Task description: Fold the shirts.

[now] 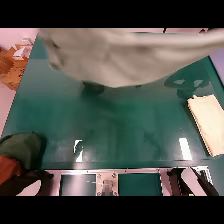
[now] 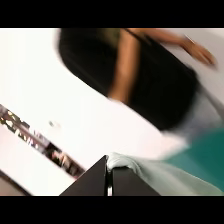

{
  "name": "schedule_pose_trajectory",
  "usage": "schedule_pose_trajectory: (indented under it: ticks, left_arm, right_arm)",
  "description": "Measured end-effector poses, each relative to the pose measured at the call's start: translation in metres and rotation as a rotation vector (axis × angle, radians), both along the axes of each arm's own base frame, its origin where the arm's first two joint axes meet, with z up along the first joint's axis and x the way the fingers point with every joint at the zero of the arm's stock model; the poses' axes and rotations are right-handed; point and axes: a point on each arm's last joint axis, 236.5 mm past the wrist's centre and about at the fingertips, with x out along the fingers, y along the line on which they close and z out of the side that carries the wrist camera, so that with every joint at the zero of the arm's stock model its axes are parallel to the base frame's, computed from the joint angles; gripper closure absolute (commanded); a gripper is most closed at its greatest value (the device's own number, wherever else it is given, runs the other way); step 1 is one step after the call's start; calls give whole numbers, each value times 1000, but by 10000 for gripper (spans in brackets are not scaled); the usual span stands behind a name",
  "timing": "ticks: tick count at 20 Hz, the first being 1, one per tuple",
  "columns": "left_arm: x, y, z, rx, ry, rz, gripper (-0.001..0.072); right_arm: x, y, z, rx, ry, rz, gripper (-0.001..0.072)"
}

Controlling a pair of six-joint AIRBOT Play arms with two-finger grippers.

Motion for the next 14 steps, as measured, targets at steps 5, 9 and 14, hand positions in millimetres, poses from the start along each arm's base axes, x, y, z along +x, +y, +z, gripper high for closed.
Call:
schedule_pose_trajectory:
  ticks: [5,9,14]
  left_arm:
    - [-118,26,140,-105,-400,48,681]
    - [-142,39,156,-100,-461,92,681]
    - [-99,51,121,-50,-362,180,681]
  right_arm:
    - [-78,27,135,-110,-355,-193,694]
    - [-107,40,166,-139,-448,-257,694]
    - [-90,31,142,-244,-360,-343,694]
